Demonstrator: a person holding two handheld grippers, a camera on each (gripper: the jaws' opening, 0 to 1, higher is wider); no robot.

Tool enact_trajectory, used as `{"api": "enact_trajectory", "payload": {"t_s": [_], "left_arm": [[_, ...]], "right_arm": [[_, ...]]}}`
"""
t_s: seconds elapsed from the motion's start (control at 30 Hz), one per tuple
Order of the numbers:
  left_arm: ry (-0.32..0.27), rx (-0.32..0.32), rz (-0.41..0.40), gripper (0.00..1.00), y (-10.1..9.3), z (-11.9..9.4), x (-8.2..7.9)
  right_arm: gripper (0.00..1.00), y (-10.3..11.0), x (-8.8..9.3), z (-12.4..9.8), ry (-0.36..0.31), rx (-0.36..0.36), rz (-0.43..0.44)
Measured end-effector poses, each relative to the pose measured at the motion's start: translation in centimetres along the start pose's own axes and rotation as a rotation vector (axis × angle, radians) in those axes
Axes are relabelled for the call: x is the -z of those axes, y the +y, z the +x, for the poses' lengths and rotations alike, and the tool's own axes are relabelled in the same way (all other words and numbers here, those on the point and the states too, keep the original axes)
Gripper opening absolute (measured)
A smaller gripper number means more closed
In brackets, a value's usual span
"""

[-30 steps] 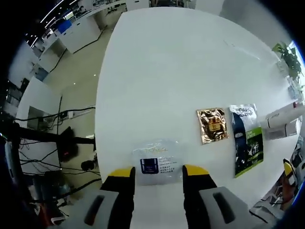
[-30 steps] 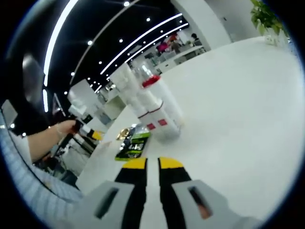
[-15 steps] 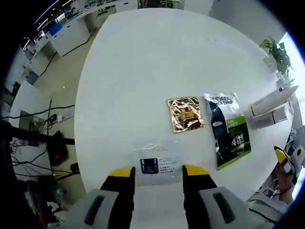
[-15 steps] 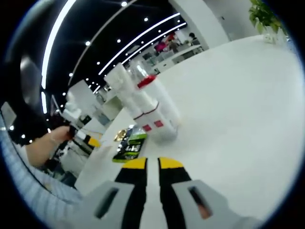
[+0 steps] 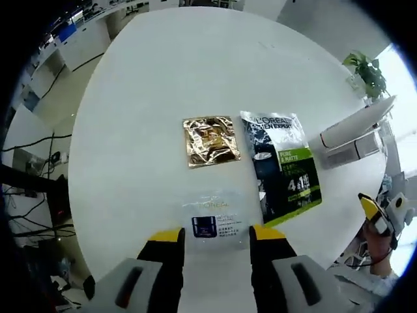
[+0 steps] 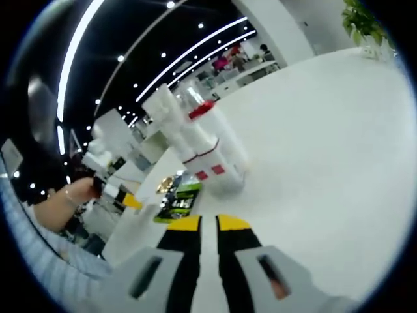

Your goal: Arrange the skincare products in the storage area until every visible bottle or jar stands upright without overlapping.

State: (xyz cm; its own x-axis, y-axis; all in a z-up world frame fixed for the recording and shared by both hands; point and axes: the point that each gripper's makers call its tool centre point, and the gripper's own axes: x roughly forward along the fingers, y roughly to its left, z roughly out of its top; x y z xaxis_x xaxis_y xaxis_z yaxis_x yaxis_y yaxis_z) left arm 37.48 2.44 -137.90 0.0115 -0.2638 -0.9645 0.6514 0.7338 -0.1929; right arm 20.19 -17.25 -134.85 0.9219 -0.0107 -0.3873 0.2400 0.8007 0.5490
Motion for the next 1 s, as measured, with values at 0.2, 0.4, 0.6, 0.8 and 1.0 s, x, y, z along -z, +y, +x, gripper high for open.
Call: {"api": "enact_trajectory", "payload": {"t_s": [0.2, 0.4, 0.6, 0.8, 1.0], "left_arm": [[0.016, -0.003, 0.002, 0.41, -0.3, 0.7, 0.4], [0.028, -0.029, -0.009, 0.41, -0.2, 1.8, 0.8], [0.02, -0.033, -0.032, 0.41, -0.3, 2.0, 0.4], [0.015, -0.035, -0.029, 0.41, -0.7, 2.1, 0.2], [0.015, -0.031, -0.034, 0.41, -0.7, 2.0, 0.2]], "right_arm": [[0.08, -0.3, 0.1, -0.2, -0.002, 0.007, 0.01], [0.08, -0.3, 0.3, -0.2, 0.003, 0.01, 0.008], [0.08, -0.6, 0.4, -0.4, 0.011, 0.017, 0.01], [0.08, -0.5, 0.4, -0.3, 0.015, 0.014, 0.004], [0.08, -0.5, 0.4, -0.2, 0.017, 0.011, 0.003]]}}
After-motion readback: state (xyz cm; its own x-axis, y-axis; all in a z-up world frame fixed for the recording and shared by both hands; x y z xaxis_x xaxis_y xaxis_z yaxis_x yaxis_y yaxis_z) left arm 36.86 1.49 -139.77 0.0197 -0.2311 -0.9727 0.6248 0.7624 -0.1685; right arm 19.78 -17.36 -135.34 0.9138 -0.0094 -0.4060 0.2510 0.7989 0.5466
